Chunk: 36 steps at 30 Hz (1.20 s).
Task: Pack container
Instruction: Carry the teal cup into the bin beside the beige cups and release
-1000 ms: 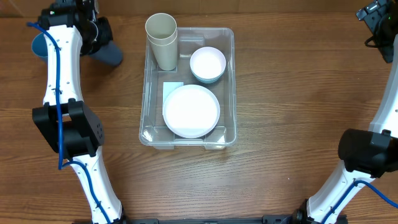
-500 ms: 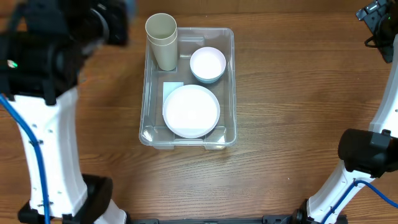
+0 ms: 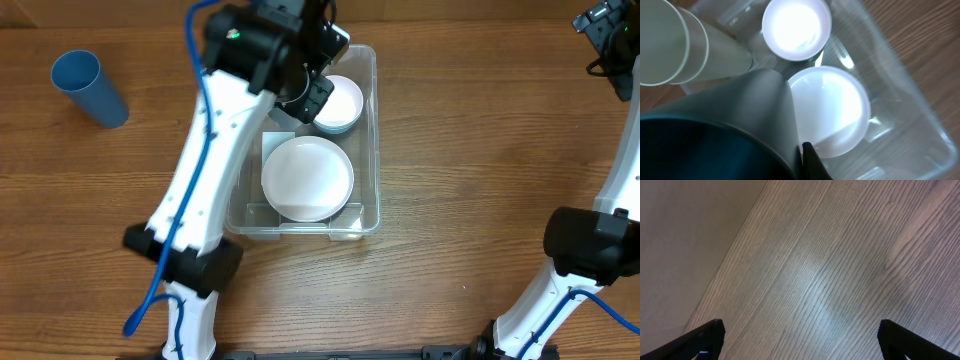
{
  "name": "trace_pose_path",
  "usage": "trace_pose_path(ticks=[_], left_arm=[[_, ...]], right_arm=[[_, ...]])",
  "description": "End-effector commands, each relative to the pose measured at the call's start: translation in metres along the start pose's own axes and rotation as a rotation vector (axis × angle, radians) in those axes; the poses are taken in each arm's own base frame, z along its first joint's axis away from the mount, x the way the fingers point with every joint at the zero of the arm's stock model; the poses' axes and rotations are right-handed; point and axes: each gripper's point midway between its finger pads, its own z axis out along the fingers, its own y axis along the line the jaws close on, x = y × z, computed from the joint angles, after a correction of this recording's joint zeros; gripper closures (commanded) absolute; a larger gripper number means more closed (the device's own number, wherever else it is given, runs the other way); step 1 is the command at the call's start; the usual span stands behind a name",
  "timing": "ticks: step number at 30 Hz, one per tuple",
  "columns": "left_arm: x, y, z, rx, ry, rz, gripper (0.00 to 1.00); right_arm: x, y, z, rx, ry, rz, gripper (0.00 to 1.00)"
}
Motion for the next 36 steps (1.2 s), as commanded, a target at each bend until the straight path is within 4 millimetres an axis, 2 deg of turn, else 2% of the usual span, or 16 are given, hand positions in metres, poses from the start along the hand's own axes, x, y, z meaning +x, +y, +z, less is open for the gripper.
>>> trace_pose_path(ticks=[1,3,7,21,28,31,35,36], left_arm=[[0.005,0.032,0.039,-0.170,0.105,-0.027,0.96],[0.004,0.038,0.058,-0.200,0.139,-0.026,0.96],[0.006,0.047,0.080,-0.251,0.182,-0.031,0.96],[0.016,0.040,0.099,-0.221,0.233,-0.066,0.96],[0.036,0.036,0.130,-0.213,0.322,-0.071,0.96],[0.039,0.036,0.134,-0.212,0.331,-0.070,0.96],[0.040,0.038,0.133,-0.223,0.337,-0.066,0.60],[0.040,0.038,0.132,-0.223,0.339,-0.066,0.59]], right_arm=[[-0.004,0.002,-0.008,-0.014,-0.022,0.010,0.00],[-0.004,0.002,-0.008,-0.014,-0.022,0.010,0.00],[-0.004,0.002,-0.008,-0.014,-0.022,0.010,0.00],[-0.004,0.002,-0.008,-0.014,-0.022,0.010,0.00],[-0.004,0.002,-0.008,-0.014,-0.022,0.010,0.00],[-0.004,0.002,-0.008,-0.014,-0.022,0.010,0.00],[-0.004,0.002,-0.008,-0.014,-0.022,0.010,0.00],[-0.004,0.002,-0.008,-0.014,-0.022,0.010,0.00]])
